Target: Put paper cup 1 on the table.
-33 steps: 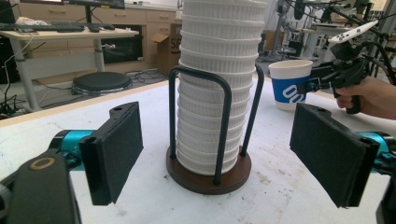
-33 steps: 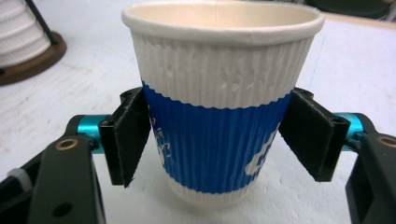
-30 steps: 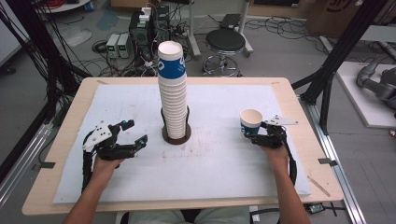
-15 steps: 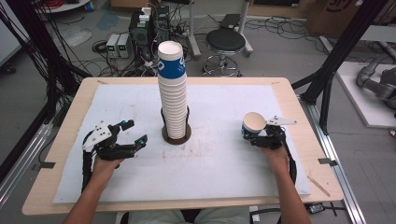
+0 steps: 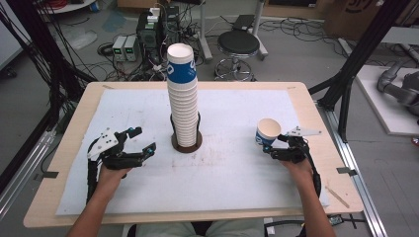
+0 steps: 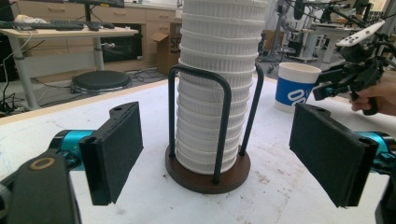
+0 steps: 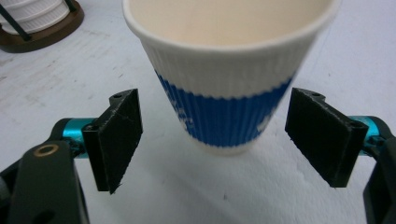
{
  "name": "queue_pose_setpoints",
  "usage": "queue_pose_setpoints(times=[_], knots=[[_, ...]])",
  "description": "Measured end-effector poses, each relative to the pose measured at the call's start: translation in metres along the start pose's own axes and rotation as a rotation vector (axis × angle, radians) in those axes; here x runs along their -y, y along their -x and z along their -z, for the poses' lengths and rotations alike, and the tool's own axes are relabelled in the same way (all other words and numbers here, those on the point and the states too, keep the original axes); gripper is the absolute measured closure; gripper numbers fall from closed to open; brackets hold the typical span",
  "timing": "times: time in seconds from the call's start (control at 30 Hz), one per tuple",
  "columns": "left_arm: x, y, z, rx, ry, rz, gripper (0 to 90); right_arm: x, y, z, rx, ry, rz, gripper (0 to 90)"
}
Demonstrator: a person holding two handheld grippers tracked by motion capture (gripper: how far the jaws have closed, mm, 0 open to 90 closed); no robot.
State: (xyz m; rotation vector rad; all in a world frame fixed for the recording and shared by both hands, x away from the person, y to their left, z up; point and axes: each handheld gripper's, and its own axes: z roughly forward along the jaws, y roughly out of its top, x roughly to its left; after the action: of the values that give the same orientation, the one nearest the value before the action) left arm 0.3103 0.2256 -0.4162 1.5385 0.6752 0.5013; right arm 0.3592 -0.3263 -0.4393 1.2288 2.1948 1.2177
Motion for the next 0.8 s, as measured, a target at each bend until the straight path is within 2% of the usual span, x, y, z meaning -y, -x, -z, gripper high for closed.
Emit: queue_pose_setpoints(times=[0.1,0.13,0.17,0.27,0.37,0.5,0.8], knots=[[0.000,0.000,0.000,-0.005,-0.005,-0.002,16.4,0.002,0.000,0.008,-0.007,0.001,-0.012,19.5],[0.000,0.000,-0.001,-0.008,-0.008,0.000,16.2,0.004,-0.001,0.016,-0.012,0.018,-0.008,19.5],[0.000,0.000,-0.001,-0.007,-0.009,0.004,16.2,0.004,-0.001,0.016,-0.012,0.018,-0.008,19.5],[-0.001,0.001,-0.001,-0.005,-0.012,0.006,16.2,0.006,-0.004,0.032,-0.015,0.057,-0.031,19.5],[-0.002,0.001,-0.002,-0.005,-0.012,0.009,16.1,0.006,-0.007,0.038,-0.017,0.083,-0.025,19.5],[-0.003,0.001,-0.001,-0.003,-0.011,0.020,16.1,0.002,-0.018,0.050,-0.026,0.143,0.002,19.5],[-0.006,0.000,0.000,0.007,-0.024,0.035,16.2,-0.010,-0.036,0.064,-0.038,0.227,0.039,19.5]])
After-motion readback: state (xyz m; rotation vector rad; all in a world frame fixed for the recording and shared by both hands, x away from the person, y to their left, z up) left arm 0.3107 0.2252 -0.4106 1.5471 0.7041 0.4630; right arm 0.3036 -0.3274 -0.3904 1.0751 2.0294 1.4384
